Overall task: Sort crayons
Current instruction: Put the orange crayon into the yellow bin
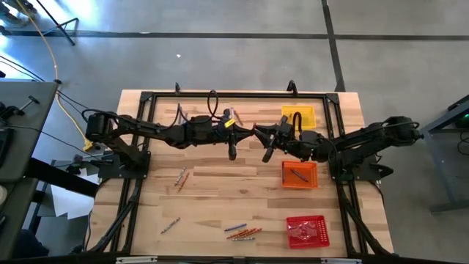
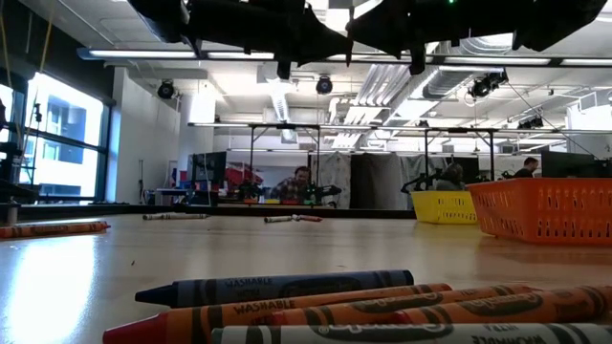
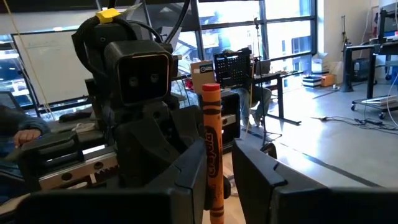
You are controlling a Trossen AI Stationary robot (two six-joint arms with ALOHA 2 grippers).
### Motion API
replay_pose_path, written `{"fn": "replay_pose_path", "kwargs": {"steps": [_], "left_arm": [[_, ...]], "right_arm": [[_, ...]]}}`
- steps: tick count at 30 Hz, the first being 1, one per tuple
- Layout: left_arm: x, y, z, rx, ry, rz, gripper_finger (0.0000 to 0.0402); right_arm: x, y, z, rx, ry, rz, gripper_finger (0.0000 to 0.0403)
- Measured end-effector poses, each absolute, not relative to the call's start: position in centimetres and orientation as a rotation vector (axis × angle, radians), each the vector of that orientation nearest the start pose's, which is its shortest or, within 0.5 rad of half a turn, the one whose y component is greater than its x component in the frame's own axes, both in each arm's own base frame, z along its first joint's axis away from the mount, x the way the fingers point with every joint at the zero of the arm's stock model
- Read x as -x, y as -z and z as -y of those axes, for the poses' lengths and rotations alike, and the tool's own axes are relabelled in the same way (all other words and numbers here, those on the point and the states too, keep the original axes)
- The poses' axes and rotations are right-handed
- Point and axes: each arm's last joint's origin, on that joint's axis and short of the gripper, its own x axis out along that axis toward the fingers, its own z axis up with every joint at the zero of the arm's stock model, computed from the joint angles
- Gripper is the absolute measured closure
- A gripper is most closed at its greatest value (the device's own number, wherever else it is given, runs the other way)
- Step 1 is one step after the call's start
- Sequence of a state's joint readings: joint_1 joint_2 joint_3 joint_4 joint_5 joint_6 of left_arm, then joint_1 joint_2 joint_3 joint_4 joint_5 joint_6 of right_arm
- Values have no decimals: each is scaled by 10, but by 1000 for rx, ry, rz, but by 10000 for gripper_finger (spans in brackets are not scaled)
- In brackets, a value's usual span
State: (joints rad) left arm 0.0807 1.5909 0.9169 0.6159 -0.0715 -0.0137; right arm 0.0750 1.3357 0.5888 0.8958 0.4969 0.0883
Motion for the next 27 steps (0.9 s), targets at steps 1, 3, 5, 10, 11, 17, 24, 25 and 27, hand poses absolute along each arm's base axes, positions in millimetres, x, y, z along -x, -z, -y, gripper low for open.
{"fn": "replay_pose_path", "kwargs": {"steps": [1,3,5,10,11,17,24,25,27], "left_arm": [[-349,-256,-30,14,-152,-57,401],[-349,-256,-30,14,-152,-57,401],[-349,-256,-30,14,-151,-56,401],[-349,-256,-30,14,-141,-54,401],[-349,-256,-30,15,-139,-53,401],[-349,-256,-30,15,-139,-53,401],[-349,-256,-30,14,-154,-53,391],[-349,-256,-30,14,-162,-53,385],[-349,-256,-31,6,-182,-53,370]], "right_arm": [[-271,-252,-6,-129,415,163,333],[-271,-252,-6,-129,416,163,333],[-272,-252,-6,-129,414,163,334],[-272,-252,-7,-129,387,167,360],[-272,-252,-7,-129,383,168,370],[-272,-252,-7,-138,378,171,395],[-272,-253,-7,-137,376,172,400],[-272,-253,-7,-137,381,172,400],[-272,-252,-7,-138,393,171,401]]}}
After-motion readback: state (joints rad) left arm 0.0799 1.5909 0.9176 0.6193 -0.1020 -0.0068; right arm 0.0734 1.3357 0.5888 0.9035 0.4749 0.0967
